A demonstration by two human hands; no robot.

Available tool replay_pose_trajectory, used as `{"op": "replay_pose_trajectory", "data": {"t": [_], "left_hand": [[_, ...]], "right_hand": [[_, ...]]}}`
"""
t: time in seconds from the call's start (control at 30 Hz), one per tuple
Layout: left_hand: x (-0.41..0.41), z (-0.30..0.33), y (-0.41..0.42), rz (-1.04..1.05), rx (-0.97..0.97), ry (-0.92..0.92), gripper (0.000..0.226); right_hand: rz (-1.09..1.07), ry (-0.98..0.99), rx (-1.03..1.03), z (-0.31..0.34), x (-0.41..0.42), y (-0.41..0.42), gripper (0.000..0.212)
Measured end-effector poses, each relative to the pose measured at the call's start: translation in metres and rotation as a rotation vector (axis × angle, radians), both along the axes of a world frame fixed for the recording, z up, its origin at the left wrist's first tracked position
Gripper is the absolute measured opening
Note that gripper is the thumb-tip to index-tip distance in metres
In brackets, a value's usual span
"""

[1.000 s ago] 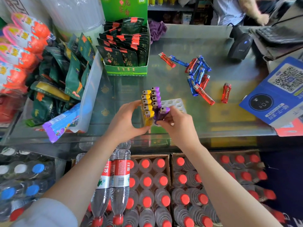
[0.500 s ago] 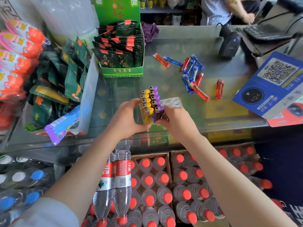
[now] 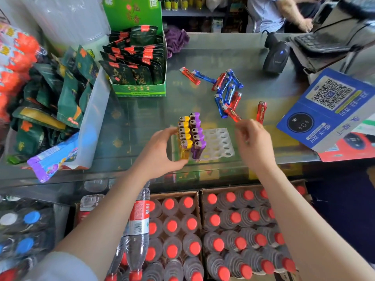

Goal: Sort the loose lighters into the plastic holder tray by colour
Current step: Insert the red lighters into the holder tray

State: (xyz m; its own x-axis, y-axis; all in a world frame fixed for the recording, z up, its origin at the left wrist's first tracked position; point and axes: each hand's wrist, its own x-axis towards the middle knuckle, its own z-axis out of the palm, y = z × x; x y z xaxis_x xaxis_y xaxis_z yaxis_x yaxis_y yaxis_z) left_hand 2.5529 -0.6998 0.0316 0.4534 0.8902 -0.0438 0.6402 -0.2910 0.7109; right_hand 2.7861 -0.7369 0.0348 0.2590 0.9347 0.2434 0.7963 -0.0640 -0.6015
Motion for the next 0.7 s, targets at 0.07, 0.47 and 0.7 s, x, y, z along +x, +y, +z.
{"op": "replay_pose_trajectory", "data": {"t": [0.07,0.47,0.7], "left_hand": [[0.008,0.002,-0.001,-0.014,0.009,-0.015,0.072],[0.021,-0.002,-0.003,0.018,0.038,0.015,0.082],[0.023,-0.008,-0.002,0.082,0.076,0.032,0.083]], "right_hand": [[-0.099,-0.053,-0.003,-0.004,0.013,0.015,0.021],[0.017,-0.006,-0.163,-0.001,0.021,0.054,0.016],[0.310,0.311,-0.135,0.012,0.000,0.044,0.009]]}}
